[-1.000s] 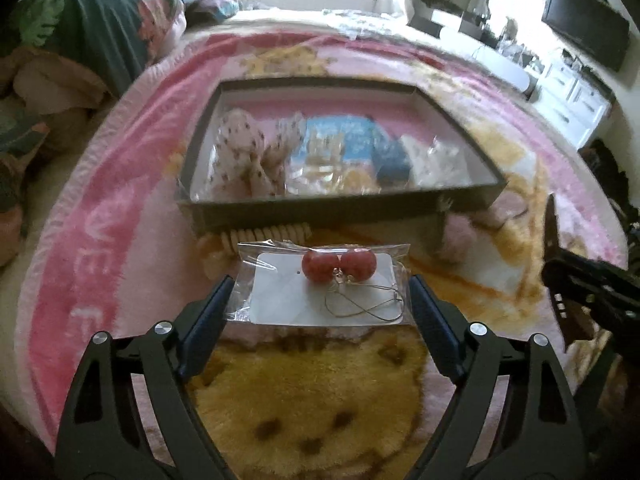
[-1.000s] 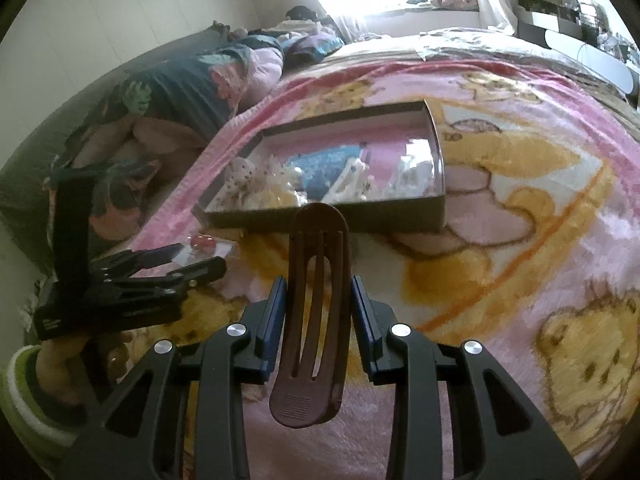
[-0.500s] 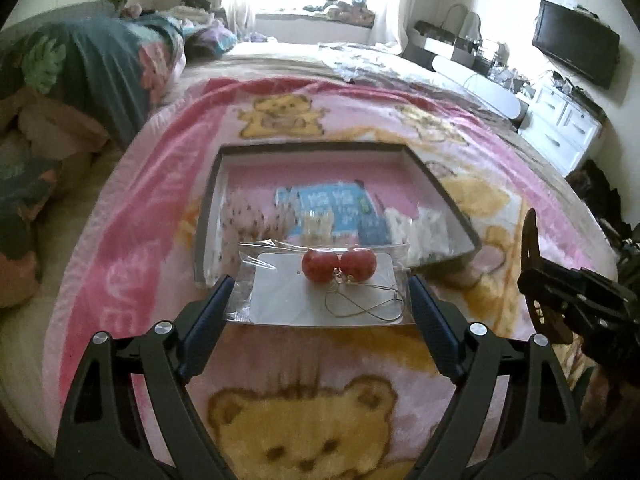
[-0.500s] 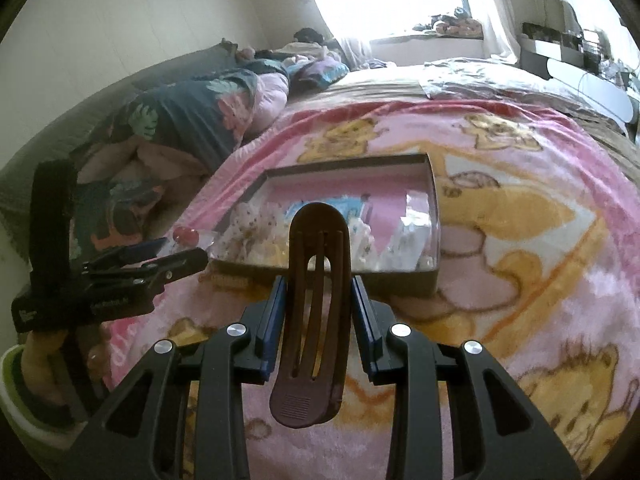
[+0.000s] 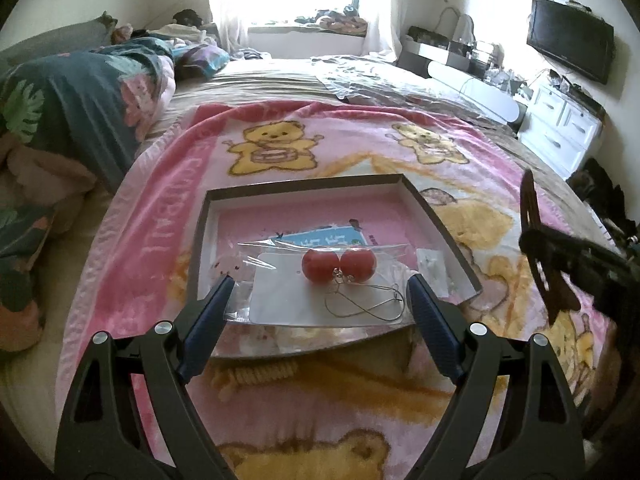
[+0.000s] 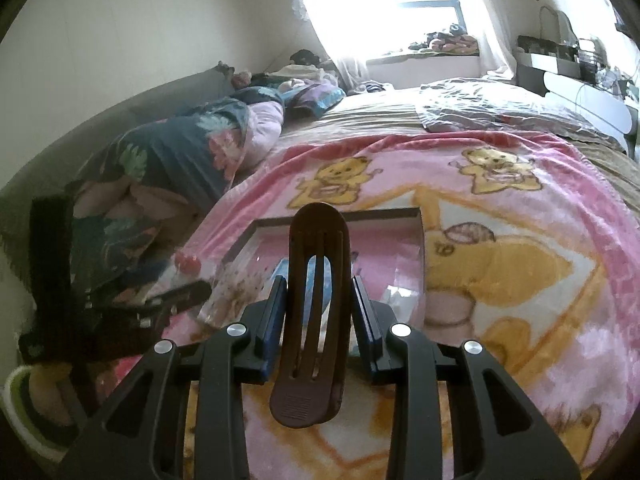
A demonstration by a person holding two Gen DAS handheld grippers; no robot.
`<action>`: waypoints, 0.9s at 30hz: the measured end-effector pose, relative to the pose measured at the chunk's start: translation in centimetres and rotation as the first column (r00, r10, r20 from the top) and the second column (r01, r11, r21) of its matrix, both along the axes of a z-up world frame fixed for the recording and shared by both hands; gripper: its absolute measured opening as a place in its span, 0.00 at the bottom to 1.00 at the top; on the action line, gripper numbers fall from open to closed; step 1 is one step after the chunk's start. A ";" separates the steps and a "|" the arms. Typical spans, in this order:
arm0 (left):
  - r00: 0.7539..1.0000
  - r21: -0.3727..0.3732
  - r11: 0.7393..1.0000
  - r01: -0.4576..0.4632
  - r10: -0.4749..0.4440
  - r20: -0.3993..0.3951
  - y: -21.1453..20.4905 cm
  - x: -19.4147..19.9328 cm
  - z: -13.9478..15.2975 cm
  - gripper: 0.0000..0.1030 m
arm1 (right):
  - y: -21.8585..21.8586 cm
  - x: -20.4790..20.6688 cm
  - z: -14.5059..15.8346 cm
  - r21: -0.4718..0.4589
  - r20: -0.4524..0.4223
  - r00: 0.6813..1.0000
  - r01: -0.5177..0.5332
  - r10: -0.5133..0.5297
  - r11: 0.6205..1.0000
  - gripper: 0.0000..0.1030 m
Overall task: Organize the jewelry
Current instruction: 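Drop the earring bag into the tray with the left tool while the right tool drops the brown clip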
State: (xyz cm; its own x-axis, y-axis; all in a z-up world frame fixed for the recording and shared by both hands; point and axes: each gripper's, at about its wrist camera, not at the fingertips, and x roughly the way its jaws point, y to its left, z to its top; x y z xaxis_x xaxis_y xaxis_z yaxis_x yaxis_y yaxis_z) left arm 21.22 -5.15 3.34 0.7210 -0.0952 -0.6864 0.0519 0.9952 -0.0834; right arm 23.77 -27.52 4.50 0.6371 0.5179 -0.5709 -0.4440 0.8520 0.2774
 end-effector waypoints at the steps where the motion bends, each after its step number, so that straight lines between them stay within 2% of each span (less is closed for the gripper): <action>1: 1.000 0.002 1.000 0.000 0.000 -0.006 -0.1 0.4 -0.2 0.77 | 0.0 0.8 0.0 0.001 -0.006 1.000 0.004 -0.004 1.000 0.30; 6: 1.000 0.010 1.000 0.008 -0.008 -0.028 -0.6 1.6 -1.2 0.77 | 0.2 2.8 -0.2 -0.015 -0.012 1.000 0.002 -0.002 1.000 0.30; 18: 0.996 0.014 1.000 0.002 -0.001 -0.084 -0.6 3.8 -4.4 0.77 | -0.1 5.4 -4.1 -0.044 -0.086 0.996 0.017 -0.021 0.999 0.30; 27: 0.993 0.020 1.000 0.004 -0.002 -0.116 -1.0 4.7 -6.3 0.77 | -0.2 6.3 -4.9 -0.066 -0.083 0.996 0.019 -0.025 0.998 0.30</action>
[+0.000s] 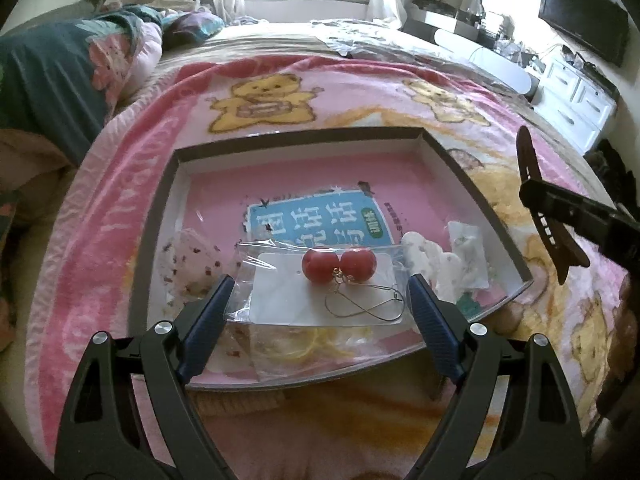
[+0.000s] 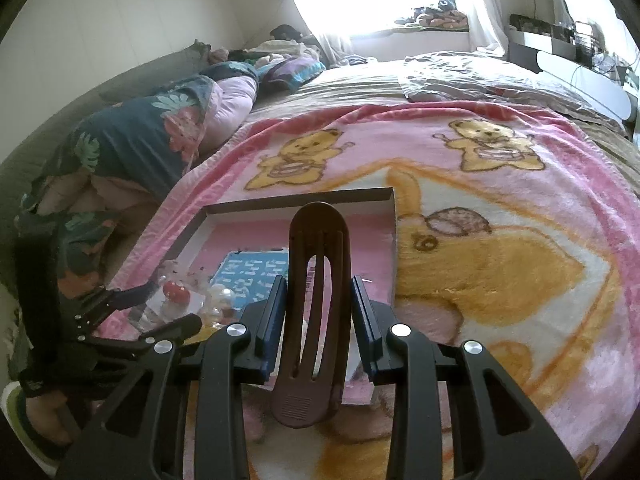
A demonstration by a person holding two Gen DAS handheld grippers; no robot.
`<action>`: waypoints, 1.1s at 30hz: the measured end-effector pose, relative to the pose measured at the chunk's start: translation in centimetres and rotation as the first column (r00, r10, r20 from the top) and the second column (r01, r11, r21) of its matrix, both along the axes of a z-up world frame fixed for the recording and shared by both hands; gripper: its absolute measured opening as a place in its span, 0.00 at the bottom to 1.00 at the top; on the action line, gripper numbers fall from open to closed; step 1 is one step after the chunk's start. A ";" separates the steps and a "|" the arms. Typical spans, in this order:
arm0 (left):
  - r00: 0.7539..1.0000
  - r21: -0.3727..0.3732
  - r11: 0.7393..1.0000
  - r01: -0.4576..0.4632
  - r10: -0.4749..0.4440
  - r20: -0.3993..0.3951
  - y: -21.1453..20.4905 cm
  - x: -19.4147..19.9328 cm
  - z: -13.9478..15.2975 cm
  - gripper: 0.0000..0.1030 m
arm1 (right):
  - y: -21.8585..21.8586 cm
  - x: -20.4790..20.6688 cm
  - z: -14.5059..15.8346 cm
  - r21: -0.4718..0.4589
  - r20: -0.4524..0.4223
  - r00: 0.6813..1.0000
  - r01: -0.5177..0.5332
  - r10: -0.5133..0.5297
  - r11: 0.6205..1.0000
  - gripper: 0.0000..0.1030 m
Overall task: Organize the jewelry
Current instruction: 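Drop the earring bag into the tray with the left tool while the right tool drops the brown clip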
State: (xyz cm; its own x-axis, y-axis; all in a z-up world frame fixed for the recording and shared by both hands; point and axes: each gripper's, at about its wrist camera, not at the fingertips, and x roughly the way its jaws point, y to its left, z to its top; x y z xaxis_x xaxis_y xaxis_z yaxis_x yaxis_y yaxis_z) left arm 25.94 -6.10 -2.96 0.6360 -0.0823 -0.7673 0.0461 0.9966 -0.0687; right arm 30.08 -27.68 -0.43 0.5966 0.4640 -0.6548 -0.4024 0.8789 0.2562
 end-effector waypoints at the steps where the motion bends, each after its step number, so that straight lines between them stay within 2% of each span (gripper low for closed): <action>1: 1.000 0.005 1.000 -0.001 0.001 -0.003 0.0 0.1 -0.2 0.77 | 0.0 0.1 -0.1 0.000 -0.001 1.000 0.000 0.000 1.000 0.30; 18: 0.999 0.003 0.999 -0.032 0.032 -0.033 0.9 1.5 -1.8 0.77 | 1.7 1.7 -3.3 -0.082 -0.060 0.998 -0.030 0.025 0.996 0.30; 33: 0.998 0.008 0.999 -0.038 0.038 -0.040 1.0 1.4 -2.1 0.77 | 2.1 1.8 -4.2 -0.083 -0.081 0.996 -0.033 0.026 0.996 0.31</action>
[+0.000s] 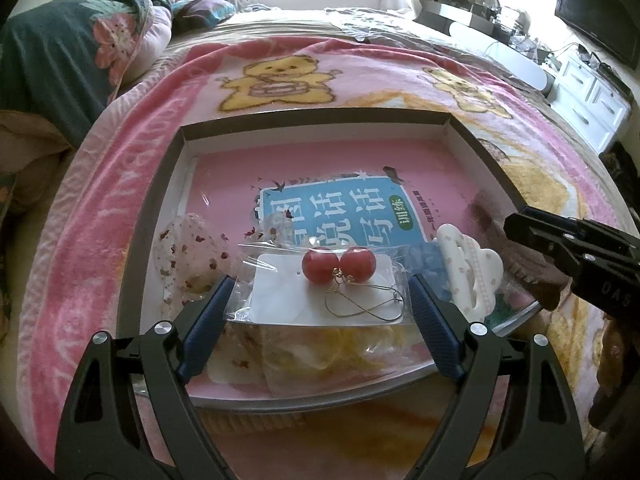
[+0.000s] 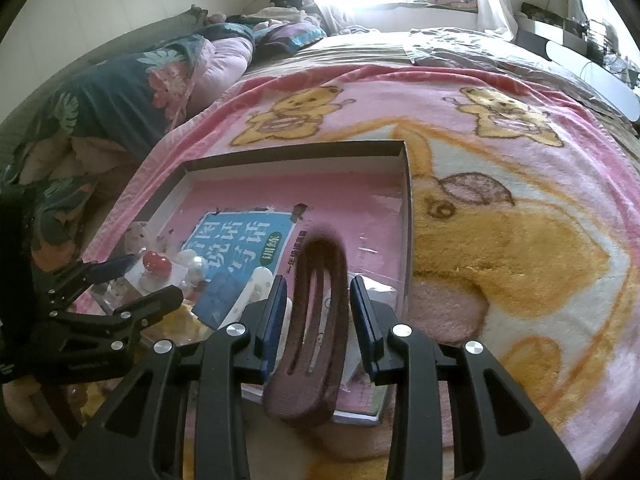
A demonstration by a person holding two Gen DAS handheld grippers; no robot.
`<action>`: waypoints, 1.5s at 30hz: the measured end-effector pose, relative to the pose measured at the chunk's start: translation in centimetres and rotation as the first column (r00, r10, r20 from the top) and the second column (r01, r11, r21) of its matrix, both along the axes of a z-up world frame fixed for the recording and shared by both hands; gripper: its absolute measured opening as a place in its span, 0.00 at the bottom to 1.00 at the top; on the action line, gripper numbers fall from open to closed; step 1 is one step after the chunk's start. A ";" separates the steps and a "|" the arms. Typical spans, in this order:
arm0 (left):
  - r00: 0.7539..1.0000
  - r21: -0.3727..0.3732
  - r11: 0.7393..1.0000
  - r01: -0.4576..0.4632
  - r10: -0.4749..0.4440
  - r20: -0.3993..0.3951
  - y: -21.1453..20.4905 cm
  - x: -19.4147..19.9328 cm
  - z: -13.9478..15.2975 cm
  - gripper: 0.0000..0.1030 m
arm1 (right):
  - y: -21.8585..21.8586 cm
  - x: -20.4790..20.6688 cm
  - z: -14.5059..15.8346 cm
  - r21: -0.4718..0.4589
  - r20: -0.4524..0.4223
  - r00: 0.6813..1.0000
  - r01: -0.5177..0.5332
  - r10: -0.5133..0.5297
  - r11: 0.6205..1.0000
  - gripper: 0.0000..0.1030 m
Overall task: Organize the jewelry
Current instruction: 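Drop the earring bag into the tray with the left tool while the right tool drops the brown clip, then grasp the beige coiled hair tie with the left tool while the right tool grasps the pink pompom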
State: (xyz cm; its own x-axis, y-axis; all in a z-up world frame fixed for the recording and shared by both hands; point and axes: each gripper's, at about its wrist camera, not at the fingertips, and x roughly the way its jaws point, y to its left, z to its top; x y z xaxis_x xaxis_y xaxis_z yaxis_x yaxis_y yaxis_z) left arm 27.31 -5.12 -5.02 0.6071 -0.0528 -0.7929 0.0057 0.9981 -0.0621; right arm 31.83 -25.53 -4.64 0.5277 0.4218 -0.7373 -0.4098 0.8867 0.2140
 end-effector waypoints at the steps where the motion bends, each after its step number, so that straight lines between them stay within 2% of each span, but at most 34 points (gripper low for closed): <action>1: 1.000 0.000 1.000 0.000 0.000 -0.001 0.0 0.0 0.0 0.77 | -0.1 0.0 0.0 0.002 -0.002 1.000 0.003 -0.003 1.000 0.31; 7: 1.000 0.004 1.000 0.001 -0.001 0.000 -0.2 -0.1 0.1 0.78 | -0.9 -0.2 1.0 0.037 0.000 1.000 0.022 -0.022 0.999 0.44; 11: 1.000 0.003 1.000 -0.005 0.005 0.000 -0.3 -0.2 0.2 0.79 | -1.6 -0.7 2.3 0.065 0.019 0.999 0.042 -0.043 0.997 0.64; 15: 1.000 -0.001 1.000 -0.007 0.007 0.005 -0.4 -0.5 0.7 0.82 | -2.3 -1.2 3.6 0.087 0.046 0.997 0.063 -0.068 0.994 0.78; 20: 1.000 0.005 1.000 -0.021 0.021 0.023 -0.2 -1.1 1.9 0.86 | -2.9 -1.8 4.9 0.092 0.084 0.993 0.078 -0.086 0.993 0.80; 24: 0.998 0.002 1.000 -0.029 0.029 0.055 -0.1 -2.0 3.5 0.91 | -3.2 -2.6 6.0 0.085 0.123 0.988 0.087 -0.097 0.993 0.85; 37: 0.988 0.000 0.998 -0.056 0.055 0.147 0.7 -5.8 8.2 0.91 | -3.2 -7.4 10.6 0.098 0.234 0.969 0.054 -0.076 0.994 0.88; 45: 0.983 0.026 0.998 -0.062 0.056 0.175 1.3 -8.8 9.1 0.91 | -2.8 -10.4 11.1 0.096 0.252 0.965 0.043 -0.066 0.994 0.88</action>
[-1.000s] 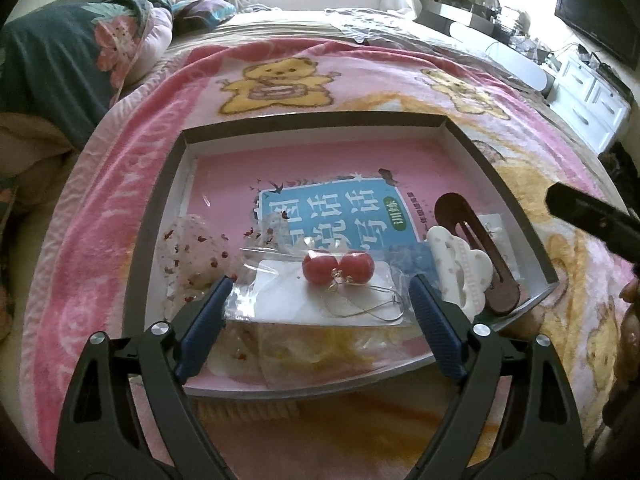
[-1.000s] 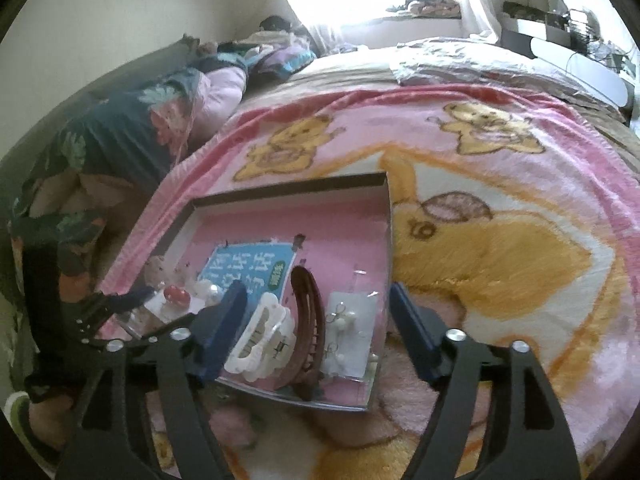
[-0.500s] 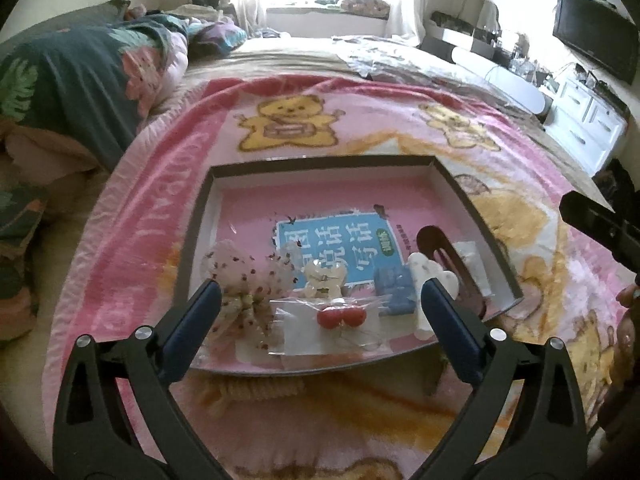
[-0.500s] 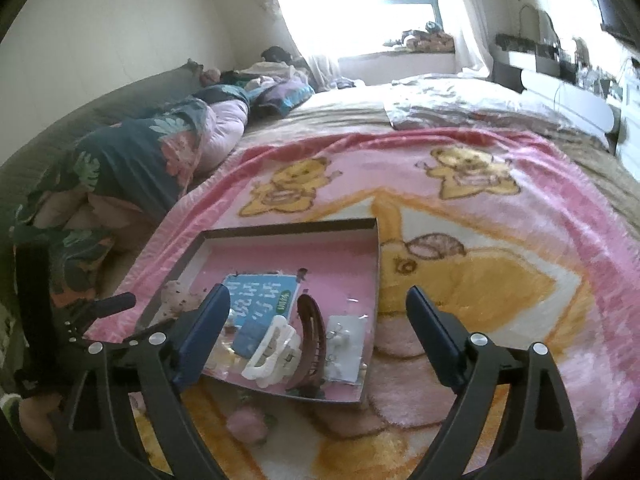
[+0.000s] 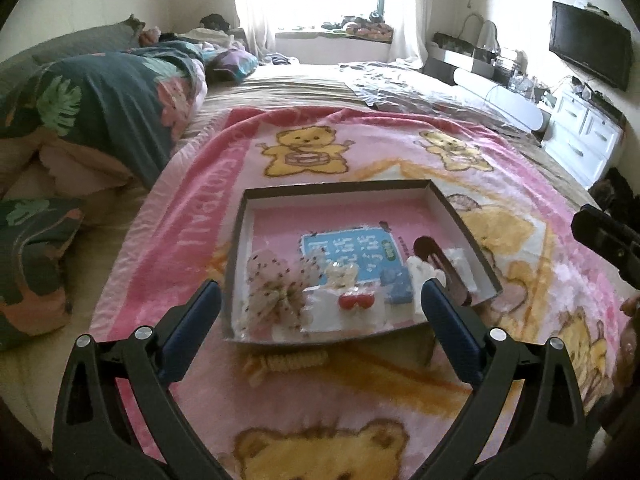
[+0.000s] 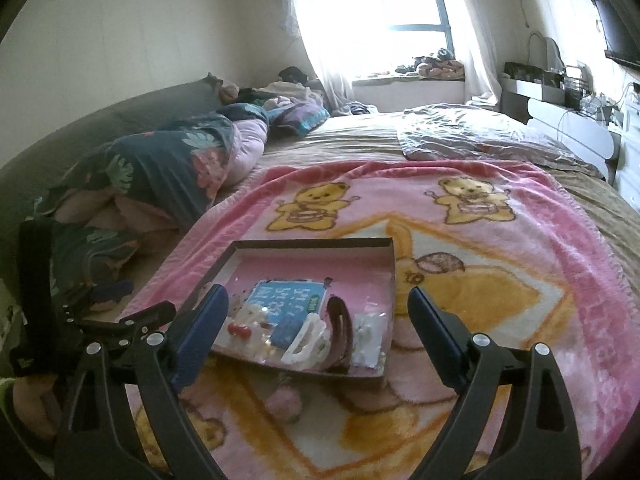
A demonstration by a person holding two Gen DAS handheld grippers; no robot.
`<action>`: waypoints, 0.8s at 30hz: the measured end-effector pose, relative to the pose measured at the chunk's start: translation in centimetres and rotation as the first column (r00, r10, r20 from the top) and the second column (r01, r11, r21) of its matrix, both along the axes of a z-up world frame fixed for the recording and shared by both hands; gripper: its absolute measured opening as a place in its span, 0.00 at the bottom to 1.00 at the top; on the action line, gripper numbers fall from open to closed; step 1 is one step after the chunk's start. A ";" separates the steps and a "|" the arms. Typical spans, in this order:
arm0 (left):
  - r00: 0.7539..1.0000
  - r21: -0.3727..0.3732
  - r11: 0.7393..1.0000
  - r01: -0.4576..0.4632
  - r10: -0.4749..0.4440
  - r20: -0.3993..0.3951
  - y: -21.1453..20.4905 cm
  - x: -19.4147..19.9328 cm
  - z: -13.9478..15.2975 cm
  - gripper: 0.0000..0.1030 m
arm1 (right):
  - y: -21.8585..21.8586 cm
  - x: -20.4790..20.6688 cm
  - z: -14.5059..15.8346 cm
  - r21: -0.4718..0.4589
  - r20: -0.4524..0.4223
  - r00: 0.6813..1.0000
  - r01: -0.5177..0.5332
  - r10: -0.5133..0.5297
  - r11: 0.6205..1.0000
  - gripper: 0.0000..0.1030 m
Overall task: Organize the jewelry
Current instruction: 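Grasp the beige coiled hair tie with the left tool while the right tool grasps the pink pompom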
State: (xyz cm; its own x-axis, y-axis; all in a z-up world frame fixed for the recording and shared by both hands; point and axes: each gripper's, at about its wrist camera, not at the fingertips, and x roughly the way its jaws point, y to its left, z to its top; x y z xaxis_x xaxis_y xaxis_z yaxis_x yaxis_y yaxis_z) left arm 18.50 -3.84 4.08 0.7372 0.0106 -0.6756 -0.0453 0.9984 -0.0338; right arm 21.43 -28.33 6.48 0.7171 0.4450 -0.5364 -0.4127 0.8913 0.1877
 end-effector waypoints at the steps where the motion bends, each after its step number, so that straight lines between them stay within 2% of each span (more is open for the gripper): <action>1: 1.000 0.002 1.000 0.000 0.000 -0.001 0.0 -0.2 -0.1 0.91 | 0.1 -0.5 -0.2 -0.006 0.000 1.000 -0.001 0.001 1.000 0.88; 15: 0.997 0.021 1.000 -0.015 0.016 -0.073 1.6 -3.2 -3.5 0.91 | 2.8 -3.1 -4.3 -0.110 -0.078 0.996 -0.060 0.052 0.992 0.88; 24: 0.987 0.009 0.999 -0.051 0.052 -0.151 4.0 -3.3 -7.1 0.91 | 4.9 -2.7 -9.0 -0.188 -0.167 0.983 -0.105 0.074 0.976 0.87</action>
State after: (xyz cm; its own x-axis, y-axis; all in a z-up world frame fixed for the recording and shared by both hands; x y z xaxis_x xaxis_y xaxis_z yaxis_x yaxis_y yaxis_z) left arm 15.24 0.19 -2.98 0.6253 0.0491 -0.7789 -0.1007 0.9948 -0.0181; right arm 18.76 -23.41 -2.54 0.5781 0.3788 -0.7227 -0.4718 0.8778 0.0827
